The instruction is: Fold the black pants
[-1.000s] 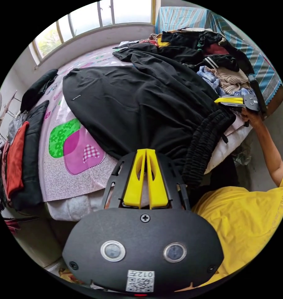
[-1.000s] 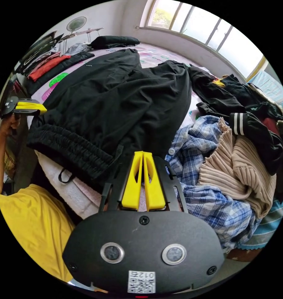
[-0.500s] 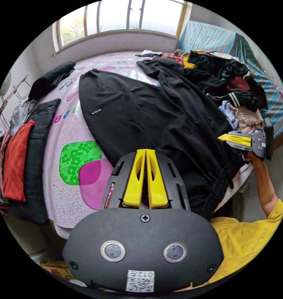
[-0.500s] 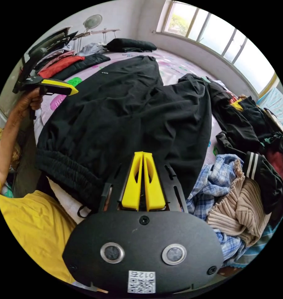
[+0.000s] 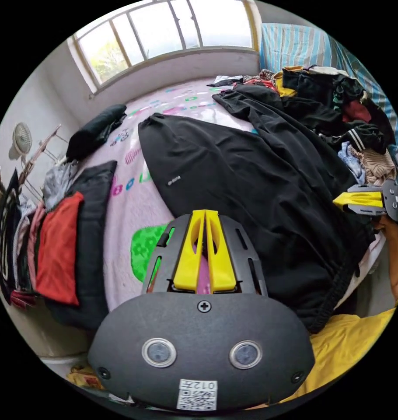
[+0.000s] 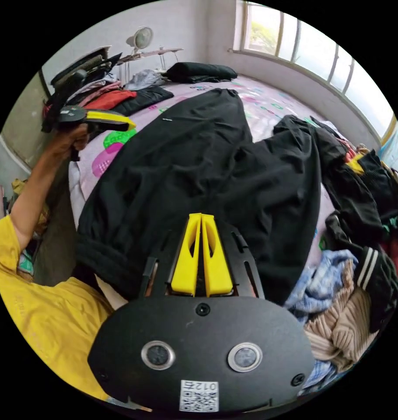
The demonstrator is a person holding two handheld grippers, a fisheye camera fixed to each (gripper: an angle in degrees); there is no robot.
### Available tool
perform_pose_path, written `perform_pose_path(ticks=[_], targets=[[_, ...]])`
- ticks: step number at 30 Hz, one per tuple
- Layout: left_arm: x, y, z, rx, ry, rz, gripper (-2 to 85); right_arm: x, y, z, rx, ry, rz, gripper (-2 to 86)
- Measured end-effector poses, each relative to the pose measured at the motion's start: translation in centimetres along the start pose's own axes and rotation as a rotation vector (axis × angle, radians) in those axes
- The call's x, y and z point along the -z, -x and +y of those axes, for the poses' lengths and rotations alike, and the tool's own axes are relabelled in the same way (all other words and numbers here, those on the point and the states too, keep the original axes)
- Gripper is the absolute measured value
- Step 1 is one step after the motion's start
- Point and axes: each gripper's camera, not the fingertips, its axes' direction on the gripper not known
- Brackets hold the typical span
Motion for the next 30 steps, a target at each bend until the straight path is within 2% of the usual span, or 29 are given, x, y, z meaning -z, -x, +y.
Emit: perform_pose_path(ticks=[5,9,11,13,19,27,30], targets=[[-8.1,4.6,-9.8,-0.027,0.060,-0.041,0.3,-3.9,-1.0,-9.3,0.044,-0.024,-0.080,0.0],[-17.1,9.1,-14.9,0.047,0.217,-0.001,0.3,-7.6,-2.2,-13.7,0.009,0.046,-0.168,0.0],[-19.7,10.7,-15.4,0.075,0.277,0.004,0.2,-9.2,-2.7,-15.2,-0.015,0.095,-0.226,0.0],[-21.3,12.8,-15.4,0.098,0.250,0.047,0.0,-10.0,-2.8,-15.7,-0.034,0.112,-0.262,0.1],[-25.8,17.9,-15.6,0.156,0.292,0.228,-0.1,-10.5,-4.1,-18.1,-0.095,0.155,-0.243,0.4],[-30.7,21.3,-14.5,0.225,0.330,0.324,-0.1,-10.9,-6.5,-20.7,-0.114,0.173,-0.247,0.6],[-31.8,21.6,-13.9,0.276,0.363,0.301,-0.1,-11.0,-8.0,-21.2,-0.131,0.166,-0.293,0.6]])
